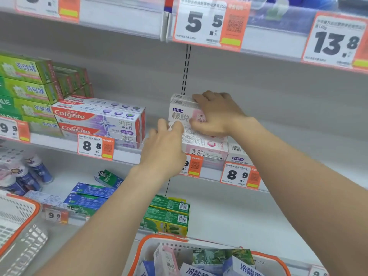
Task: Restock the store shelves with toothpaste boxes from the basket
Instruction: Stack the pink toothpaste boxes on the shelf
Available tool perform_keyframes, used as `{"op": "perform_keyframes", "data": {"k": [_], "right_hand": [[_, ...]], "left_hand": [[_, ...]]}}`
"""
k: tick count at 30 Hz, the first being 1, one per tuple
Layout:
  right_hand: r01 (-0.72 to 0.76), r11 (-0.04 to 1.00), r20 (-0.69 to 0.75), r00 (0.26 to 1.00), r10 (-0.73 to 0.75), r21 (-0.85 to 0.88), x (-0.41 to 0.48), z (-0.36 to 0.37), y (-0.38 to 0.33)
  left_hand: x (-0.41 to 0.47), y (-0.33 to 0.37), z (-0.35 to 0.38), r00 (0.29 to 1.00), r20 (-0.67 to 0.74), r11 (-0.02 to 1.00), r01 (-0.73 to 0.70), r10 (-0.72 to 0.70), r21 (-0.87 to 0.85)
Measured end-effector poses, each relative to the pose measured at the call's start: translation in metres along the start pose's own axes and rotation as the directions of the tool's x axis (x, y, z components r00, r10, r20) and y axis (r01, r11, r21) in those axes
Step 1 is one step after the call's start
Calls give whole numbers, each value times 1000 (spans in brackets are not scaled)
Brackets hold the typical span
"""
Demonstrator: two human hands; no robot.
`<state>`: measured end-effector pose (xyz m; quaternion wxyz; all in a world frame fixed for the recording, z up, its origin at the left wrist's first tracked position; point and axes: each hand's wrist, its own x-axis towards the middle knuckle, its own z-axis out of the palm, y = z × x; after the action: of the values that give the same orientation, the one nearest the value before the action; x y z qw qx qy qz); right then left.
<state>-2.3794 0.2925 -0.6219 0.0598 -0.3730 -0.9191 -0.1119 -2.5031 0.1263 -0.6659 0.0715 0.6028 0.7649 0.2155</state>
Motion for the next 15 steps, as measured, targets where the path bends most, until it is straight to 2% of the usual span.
{"op": "perform_keyframes", "data": {"k": [2, 5, 7, 8, 10, 12, 13, 15], "right_hand": [[9, 1000, -167, 986, -7, 11, -13, 0, -7], [64, 989, -470, 883, 8, 136, -49, -1, -24], [125, 968, -545, 838, 15, 219, -85, 1, -39], [140, 954, -532, 846, 23, 264, -105, 2, -47], [112, 934, -424, 905, 46, 340, -143, 4, -62], [31, 907, -177, 983, 48, 419, -176, 3, -74], [-4, 887, -26, 999, 18, 462, -190, 2, -79], [-20, 883, 228, 969, -99, 470, -216, 3, -89]], "left_hand": [[-4, 1, 2, 998, -64, 999, -20, 24, 50], [-15, 0, -1, 970, -229, 996, -85, 87, 18], [-25, 0, -1, 959, -261, 992, -124, 110, -37], [-31, 0, -1, 966, -233, 988, -133, 111, -79], [-44, 2, 4, 990, -94, 978, -123, 109, -167], [-59, 6, 9, 984, 124, 984, -110, 128, -142], [-67, 9, 11, 962, 231, 988, -125, 142, -88], [-81, 14, 21, 894, 421, 980, -193, 154, 52]]}}
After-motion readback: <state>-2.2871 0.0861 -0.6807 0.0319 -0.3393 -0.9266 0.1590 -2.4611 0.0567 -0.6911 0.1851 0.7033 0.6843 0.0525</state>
